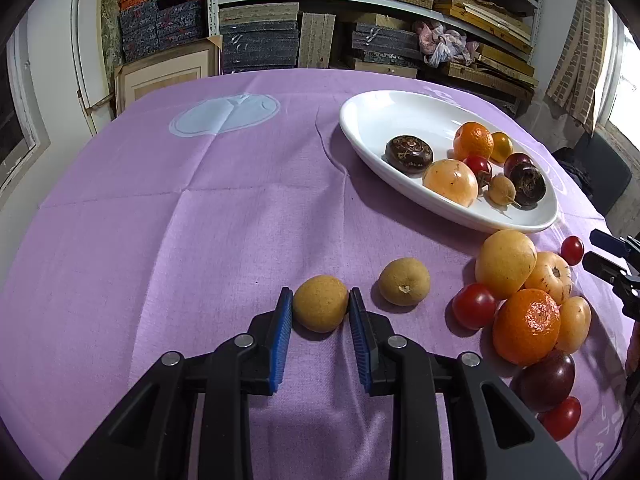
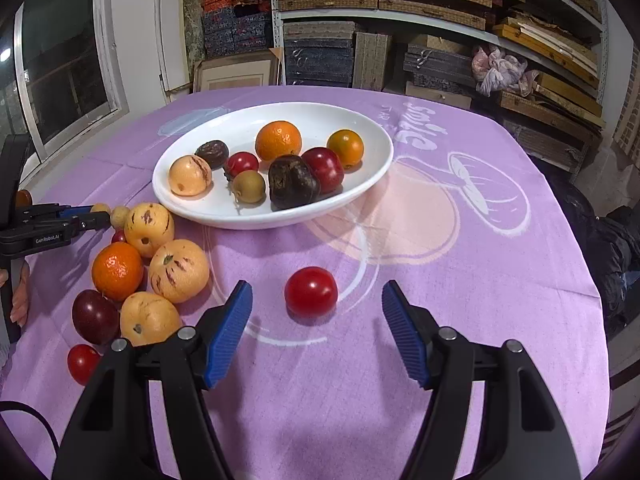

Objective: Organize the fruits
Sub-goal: 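Close the left tool on a small brown fruit while the right tool grasps a red tomato, then carry both fruits onto the plate and open both tools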

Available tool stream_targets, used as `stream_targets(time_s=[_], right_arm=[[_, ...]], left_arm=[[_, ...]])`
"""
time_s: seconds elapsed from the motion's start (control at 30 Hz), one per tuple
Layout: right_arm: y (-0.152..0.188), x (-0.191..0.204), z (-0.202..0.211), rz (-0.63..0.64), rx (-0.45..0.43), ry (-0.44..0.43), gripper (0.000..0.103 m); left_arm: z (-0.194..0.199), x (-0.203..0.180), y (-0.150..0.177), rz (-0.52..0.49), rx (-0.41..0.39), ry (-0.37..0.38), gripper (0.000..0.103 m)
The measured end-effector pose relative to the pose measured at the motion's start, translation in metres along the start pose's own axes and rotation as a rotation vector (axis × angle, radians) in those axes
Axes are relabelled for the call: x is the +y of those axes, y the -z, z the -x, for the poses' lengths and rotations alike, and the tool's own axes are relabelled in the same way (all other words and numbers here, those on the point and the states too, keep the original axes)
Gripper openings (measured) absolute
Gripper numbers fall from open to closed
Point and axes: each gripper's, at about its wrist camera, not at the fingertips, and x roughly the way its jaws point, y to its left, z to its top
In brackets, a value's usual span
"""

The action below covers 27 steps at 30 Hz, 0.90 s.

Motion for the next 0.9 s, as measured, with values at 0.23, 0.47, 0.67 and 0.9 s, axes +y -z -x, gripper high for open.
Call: stream_targets(time_s=[0.23,0.47,0.67,0.9], right_arm=[[-0.008,0.004,-0.021,0.013,0.083,-0.051,0.042],[-0.008,-0.007,-0.031,-0.044,0.118,-0.081,0.031],[-0.008,-0.003,-0.031,-0.027,0.117,-0.058,0.031],[-0.006,-0.008,-0.025,-0.052,0.090,-0.063,0.030]], left_arm=[[-0.002,0.001,-0.001,-0.001,0.009,0.001,0.029],[-0.002,0.001,-0.001,-0.001,0.009,0.000,0.029],[-0.003,0.001,0.000,-0.002,0.009,-0.003,0.029],[0.008,-0.004,0.002,-0.013,-0.053,-0.017,0.028]])
